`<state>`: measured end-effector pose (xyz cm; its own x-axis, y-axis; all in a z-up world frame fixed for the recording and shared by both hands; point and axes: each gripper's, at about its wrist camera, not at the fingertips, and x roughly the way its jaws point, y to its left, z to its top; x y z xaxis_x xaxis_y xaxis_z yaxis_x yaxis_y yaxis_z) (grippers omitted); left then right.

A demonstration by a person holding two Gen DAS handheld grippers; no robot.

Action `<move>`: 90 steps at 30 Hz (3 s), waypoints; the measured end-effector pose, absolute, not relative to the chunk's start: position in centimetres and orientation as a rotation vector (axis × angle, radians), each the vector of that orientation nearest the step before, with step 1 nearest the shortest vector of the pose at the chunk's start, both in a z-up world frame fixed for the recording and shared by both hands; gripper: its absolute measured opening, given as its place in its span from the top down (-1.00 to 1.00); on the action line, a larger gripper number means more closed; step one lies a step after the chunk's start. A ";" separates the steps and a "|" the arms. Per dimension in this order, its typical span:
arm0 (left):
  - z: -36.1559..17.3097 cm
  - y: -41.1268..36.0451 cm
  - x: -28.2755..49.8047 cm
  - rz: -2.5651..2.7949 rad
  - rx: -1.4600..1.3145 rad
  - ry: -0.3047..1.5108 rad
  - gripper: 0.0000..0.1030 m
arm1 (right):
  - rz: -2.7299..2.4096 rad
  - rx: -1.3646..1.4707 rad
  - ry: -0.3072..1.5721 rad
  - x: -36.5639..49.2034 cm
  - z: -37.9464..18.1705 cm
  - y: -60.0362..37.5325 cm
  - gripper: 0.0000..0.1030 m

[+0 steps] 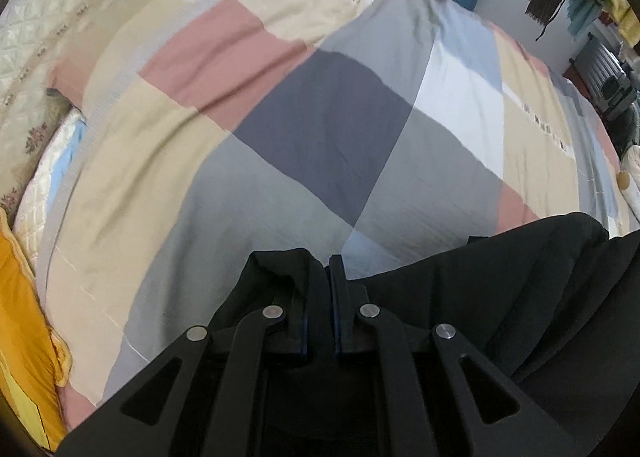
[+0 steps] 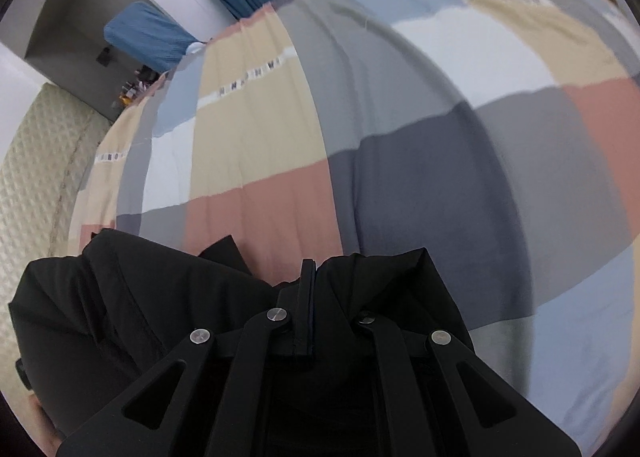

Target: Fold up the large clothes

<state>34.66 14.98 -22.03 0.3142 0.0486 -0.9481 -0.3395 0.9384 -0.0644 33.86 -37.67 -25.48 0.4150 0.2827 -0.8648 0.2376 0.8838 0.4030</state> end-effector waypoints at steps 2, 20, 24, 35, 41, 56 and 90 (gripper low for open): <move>-21.8 14.9 34.6 0.255 -0.275 1.230 0.82 | 0.038 0.536 1.159 33.8 -25.4 -37.9 0.96; -12.4 15.3 26.8 0.112 -0.420 1.117 -0.69 | 0.144 0.543 1.023 26.2 -12.9 -38.8 -0.27; -9.1 12.0 24.8 0.009 -0.310 0.964 -0.70 | 0.131 0.344 0.902 24.7 -8.3 -36.2 -0.51; -15.9 3.6 26.0 -0.031 0.028 0.881 -0.70 | 0.217 0.047 0.878 24.9 -16.9 -24.1 -0.62; -19.4 3.8 26.9 -0.005 0.069 0.853 -0.70 | 0.194 0.091 0.874 27.3 -21.3 -23.8 -0.72; -21.6 4.3 28.3 -0.005 0.034 0.870 -0.71 | 0.174 0.050 0.877 29.5 -23.7 -23.2 -0.84; -20.3 12.0 18.6 0.023 -0.108 0.803 -0.95 | 0.187 0.118 0.807 21.7 -22.4 -31.0 -0.99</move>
<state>18.56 11.95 -20.35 0.6943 -0.0202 -0.7194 -0.0619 0.9942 -0.0877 21.67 -30.97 -22.37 0.6761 0.2111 -0.7059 -0.1216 0.9769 0.1756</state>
